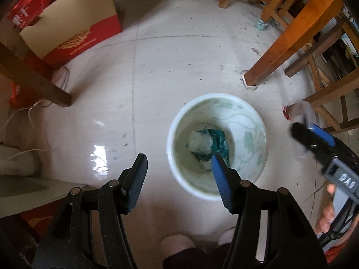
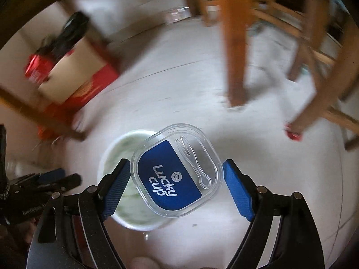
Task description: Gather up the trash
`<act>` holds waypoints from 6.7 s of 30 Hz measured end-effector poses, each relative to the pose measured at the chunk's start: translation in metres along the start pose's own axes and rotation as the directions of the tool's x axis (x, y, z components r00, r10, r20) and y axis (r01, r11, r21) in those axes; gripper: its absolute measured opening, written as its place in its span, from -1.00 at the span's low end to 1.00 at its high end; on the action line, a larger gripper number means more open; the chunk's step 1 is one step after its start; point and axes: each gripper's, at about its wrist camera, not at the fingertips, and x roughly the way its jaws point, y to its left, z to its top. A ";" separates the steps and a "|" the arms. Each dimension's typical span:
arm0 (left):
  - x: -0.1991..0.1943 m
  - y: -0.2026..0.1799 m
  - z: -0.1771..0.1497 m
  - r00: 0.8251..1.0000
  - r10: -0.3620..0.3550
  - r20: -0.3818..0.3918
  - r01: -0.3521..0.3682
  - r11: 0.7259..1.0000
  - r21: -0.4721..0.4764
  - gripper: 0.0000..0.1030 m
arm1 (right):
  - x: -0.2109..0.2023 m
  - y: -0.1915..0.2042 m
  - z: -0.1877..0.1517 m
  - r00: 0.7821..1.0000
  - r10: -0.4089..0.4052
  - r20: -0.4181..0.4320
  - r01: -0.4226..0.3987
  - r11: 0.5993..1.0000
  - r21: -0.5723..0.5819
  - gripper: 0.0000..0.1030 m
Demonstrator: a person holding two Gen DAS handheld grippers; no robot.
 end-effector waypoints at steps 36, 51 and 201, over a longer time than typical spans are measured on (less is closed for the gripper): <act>-0.536 -0.002 0.093 0.937 -0.092 0.338 0.108 0.994 -0.027 0.13 | -0.403 0.176 0.165 0.986 -0.093 0.137 0.108 0.989 -0.105 0.61; -0.719 0.011 0.089 0.781 -0.095 0.617 0.073 0.995 0.062 0.78 | -0.551 0.250 0.182 0.887 -0.088 0.454 0.152 0.982 -0.107 0.69; -0.707 0.017 0.156 0.735 -0.097 0.671 0.075 0.995 0.063 -0.03 | -0.545 0.241 0.281 0.830 0.033 0.557 0.082 0.980 -0.181 -0.78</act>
